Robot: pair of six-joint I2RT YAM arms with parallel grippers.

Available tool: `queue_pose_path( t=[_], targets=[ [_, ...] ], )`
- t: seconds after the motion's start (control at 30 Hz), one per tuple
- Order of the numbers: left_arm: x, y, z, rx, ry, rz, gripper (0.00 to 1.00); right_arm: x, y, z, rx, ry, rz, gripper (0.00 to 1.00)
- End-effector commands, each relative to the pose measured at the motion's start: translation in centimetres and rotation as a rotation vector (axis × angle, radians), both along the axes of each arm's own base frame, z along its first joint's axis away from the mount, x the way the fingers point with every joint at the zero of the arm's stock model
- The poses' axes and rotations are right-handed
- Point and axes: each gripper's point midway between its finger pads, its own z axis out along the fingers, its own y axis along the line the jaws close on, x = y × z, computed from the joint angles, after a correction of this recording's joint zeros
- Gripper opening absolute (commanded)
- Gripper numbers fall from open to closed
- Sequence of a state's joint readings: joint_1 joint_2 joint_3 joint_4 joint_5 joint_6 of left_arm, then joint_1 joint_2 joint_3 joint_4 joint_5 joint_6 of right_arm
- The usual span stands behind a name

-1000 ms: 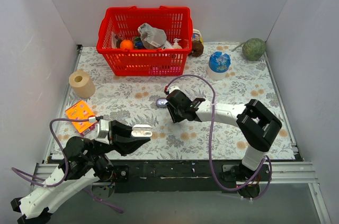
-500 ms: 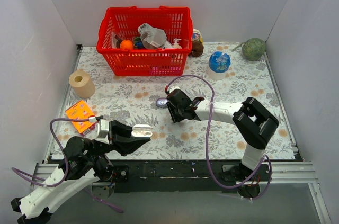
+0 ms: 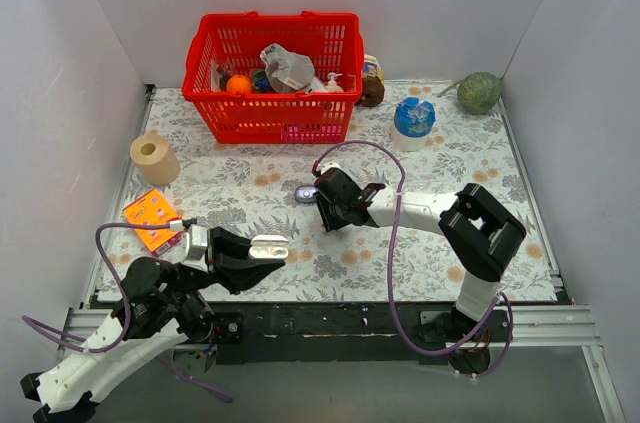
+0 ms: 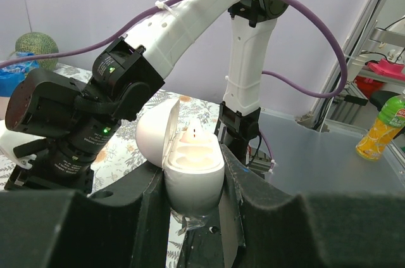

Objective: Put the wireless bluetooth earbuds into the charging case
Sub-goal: Pick up the earbud from the center of the board.

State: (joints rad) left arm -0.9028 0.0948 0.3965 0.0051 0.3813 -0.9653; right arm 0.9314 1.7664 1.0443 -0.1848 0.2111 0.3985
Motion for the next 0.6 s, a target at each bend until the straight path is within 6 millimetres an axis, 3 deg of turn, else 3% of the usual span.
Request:
queue_pose_path(
  t=[0.0,0.57],
  targets=[
    [0.1,-0.1,-0.2,0.001,-0.005,0.002,0.00,0.8,0.6,2.5,0.041,-0.034,-0.050,0.44],
    [0.1,-0.2,-0.1,-0.002,0.003,-0.003,0.00,0.0,2.0,3.9,0.138,-0.019,-0.013,0.44]
  ],
)
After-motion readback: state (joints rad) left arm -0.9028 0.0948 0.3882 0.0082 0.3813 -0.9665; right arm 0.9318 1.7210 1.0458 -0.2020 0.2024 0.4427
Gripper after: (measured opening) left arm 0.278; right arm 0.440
